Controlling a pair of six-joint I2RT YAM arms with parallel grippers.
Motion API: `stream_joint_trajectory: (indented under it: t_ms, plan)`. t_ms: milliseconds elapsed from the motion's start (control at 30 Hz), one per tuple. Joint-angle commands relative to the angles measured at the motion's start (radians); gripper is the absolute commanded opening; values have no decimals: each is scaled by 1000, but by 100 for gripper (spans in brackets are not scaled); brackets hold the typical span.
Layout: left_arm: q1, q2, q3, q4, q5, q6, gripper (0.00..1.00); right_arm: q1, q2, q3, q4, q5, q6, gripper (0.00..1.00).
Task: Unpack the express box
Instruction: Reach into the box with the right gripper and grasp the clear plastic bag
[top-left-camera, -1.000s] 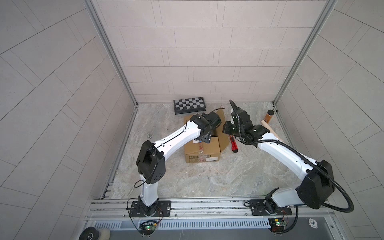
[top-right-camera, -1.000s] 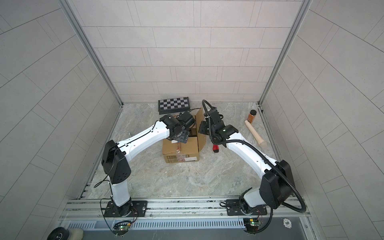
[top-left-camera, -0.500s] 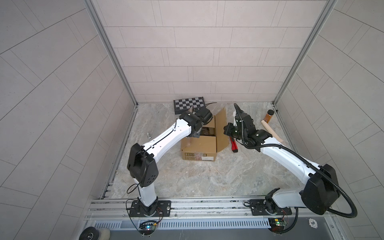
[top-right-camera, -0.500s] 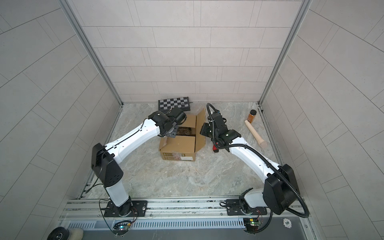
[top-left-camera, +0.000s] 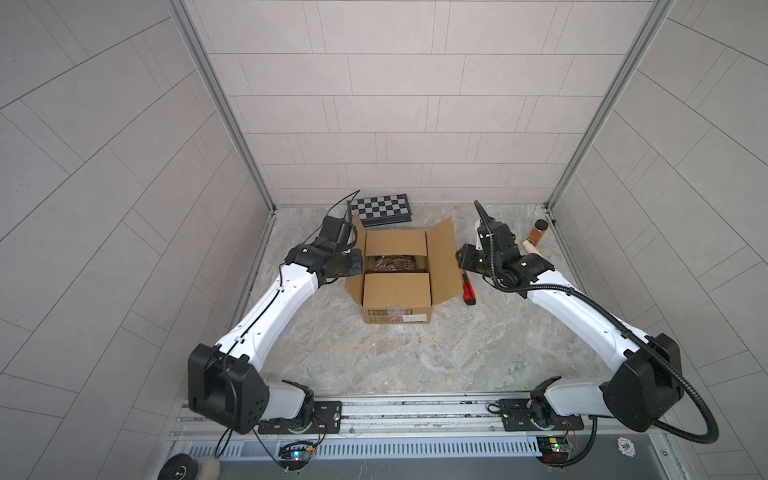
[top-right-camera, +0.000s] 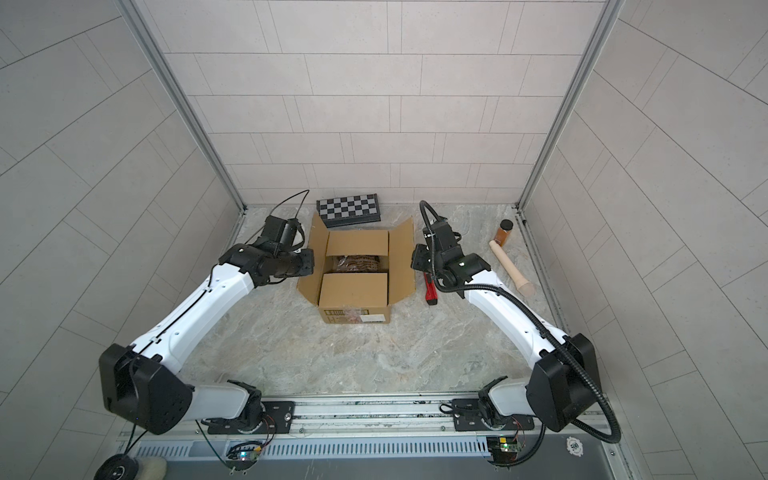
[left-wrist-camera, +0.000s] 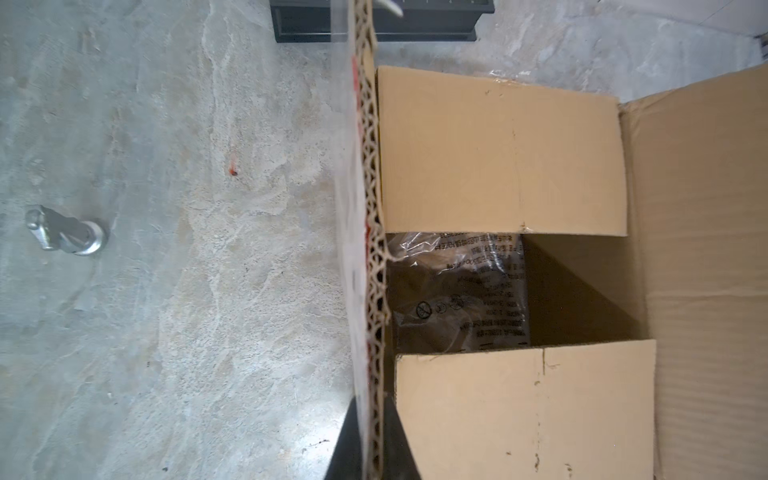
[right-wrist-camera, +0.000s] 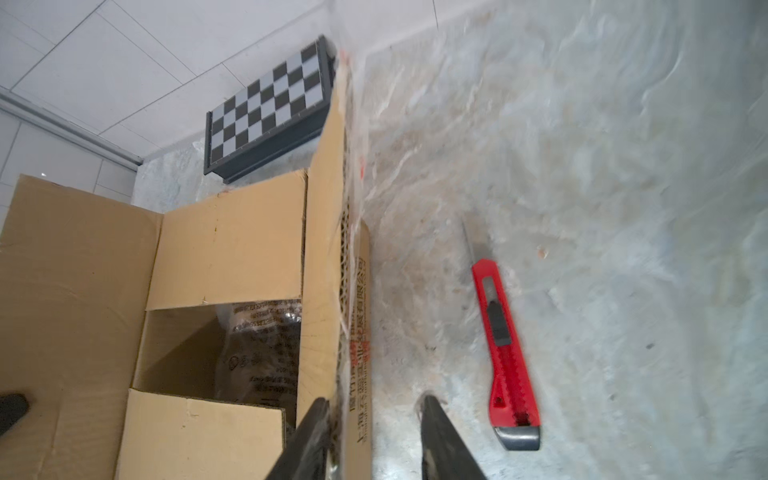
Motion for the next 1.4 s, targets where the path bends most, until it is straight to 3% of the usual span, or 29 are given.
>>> stream_joint_trajectory:
  t_ms: [0, 133, 233, 367, 433, 733, 900, 1100, 1367]
  plan:
    - [4, -39, -32, 160, 122, -19, 0, 48, -28, 197, -166, 152, -145, 46]
    - [3, -51, -50, 199, 149, -31, 0, 196, 67, 446, -281, 239, -216, 53]
    - [4, -54, -58, 212, 158, -42, 0, 325, 221, 653, -372, 260, -243, 54]
    - [4, -69, -89, 245, 172, -63, 0, 392, 408, 787, -378, 158, -200, 54]
    - [4, -80, -102, 256, 175, -68, 0, 398, 462, 784, -358, 138, -182, 54]
    - [5, -133, -159, 316, 179, -104, 0, 372, 632, 736, -420, 249, -182, 57]
    - [15, -147, -176, 332, 187, -118, 0, 367, 677, 657, -410, 282, -85, 65]
    - [21, -162, -183, 338, 198, -121, 0, 332, 747, 601, -368, 196, 20, 81]
    - [28, -166, -185, 362, 215, -141, 0, 332, 855, 588, -332, 274, 84, 89]
